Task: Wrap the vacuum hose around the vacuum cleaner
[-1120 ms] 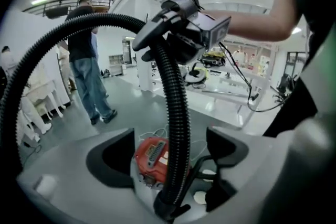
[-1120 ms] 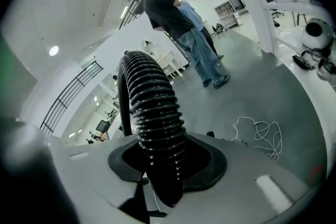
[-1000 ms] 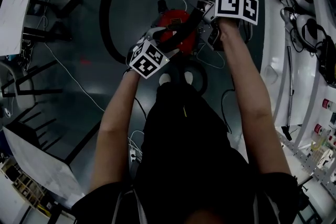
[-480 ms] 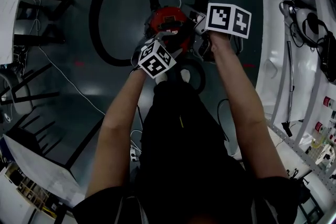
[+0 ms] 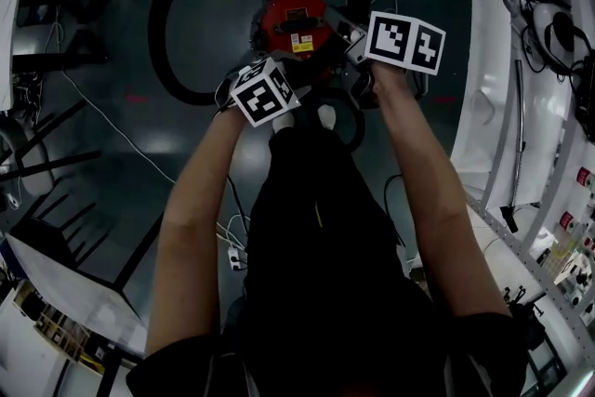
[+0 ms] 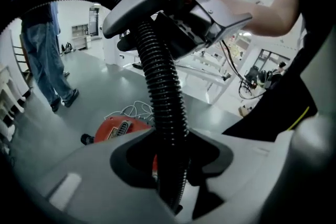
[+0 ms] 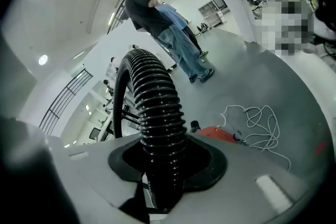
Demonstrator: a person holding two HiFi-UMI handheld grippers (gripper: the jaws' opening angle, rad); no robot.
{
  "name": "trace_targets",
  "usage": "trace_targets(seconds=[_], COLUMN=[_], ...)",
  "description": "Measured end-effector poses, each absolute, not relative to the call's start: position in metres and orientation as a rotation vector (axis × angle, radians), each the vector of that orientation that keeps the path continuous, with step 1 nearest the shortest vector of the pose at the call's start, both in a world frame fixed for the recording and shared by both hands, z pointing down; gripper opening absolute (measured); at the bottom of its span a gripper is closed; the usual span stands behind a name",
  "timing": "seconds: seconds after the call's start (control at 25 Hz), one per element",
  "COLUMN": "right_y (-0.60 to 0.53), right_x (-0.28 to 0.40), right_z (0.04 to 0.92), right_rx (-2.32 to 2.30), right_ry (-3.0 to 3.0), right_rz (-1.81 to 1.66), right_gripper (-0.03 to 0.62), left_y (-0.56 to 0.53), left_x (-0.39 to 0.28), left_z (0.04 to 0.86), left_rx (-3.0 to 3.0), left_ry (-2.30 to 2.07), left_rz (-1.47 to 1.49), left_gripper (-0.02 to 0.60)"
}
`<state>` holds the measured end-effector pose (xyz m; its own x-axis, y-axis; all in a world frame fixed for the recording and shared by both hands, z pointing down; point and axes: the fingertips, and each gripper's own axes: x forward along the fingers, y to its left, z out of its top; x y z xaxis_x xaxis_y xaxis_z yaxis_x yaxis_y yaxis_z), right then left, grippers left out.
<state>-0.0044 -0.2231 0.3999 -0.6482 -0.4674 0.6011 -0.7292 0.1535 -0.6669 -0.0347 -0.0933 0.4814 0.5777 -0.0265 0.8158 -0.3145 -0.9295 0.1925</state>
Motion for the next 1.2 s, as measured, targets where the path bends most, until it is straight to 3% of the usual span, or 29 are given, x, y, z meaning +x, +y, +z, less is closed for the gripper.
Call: trace_targets(seconds=[0.6,1.04,1.2], right_y=[-0.201,-0.206,-0.201], right_x=[0.004,0.017,0.021], right_z=[0.454,0.510,0.536], right_rx=[0.956,0.963,0.903], right_ry=[-2.151,-2.058,-2.013], right_rz=[1.351,1.312,1.268], right_gripper=[0.177,0.190,0.222], left_y=[-0.067,-0.068,-0.057], left_x=[-0.039,-0.033,-0.032], left_z=[0.520,0.564,0.581], left_rx=[2.465,2.409,2.349], left_ry=[0.196,0.373,0.499], left_rz=[1.774,1.752,1.793], left_gripper=[0.184,0.186,0.187])
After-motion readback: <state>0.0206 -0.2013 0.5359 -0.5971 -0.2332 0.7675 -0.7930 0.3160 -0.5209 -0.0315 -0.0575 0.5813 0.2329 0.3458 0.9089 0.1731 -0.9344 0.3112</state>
